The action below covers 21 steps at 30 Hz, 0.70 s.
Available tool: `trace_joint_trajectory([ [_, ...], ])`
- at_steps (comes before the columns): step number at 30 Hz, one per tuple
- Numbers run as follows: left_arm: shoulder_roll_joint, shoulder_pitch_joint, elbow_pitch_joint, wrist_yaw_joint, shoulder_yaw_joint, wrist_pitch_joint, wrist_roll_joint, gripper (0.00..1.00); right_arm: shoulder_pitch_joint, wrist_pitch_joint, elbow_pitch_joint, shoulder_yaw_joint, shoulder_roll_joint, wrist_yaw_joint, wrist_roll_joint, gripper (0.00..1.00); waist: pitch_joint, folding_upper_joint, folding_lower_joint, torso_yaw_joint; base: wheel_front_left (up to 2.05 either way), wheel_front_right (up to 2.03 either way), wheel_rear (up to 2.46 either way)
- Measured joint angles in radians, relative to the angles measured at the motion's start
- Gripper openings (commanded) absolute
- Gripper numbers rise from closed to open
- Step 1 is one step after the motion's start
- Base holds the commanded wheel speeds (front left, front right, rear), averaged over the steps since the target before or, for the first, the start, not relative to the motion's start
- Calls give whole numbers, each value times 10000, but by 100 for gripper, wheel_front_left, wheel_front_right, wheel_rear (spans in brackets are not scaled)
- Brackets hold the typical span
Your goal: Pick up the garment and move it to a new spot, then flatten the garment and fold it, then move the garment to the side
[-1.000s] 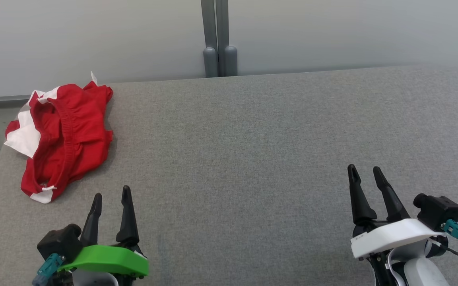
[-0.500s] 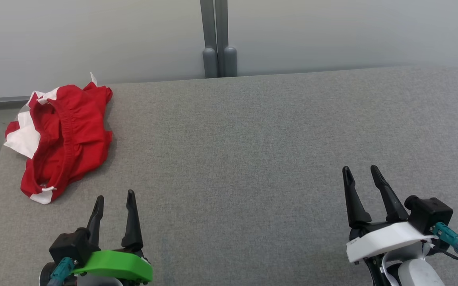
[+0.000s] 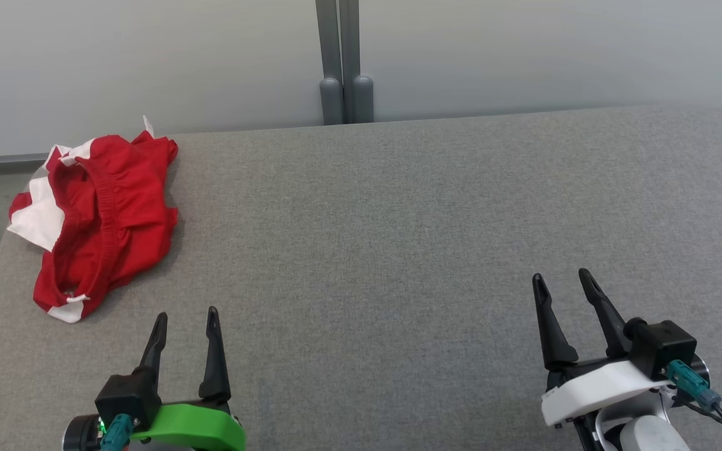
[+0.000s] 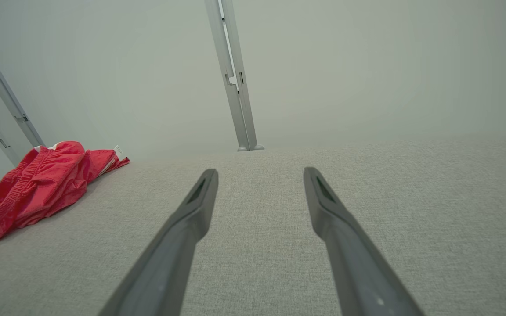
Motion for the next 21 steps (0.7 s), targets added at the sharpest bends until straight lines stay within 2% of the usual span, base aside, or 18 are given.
trace_joint_trajectory([
  [15,10,40,174,136,-73,-255,765,100,2,-286,148,36,-12,0,-972,100,8,0,0,11,0,0,0],
  [21,10,40,184,136,-73,-263,755,100,2,-290,194,12,-12,0,-959,100,8,0,0,14,0,0,0],
])
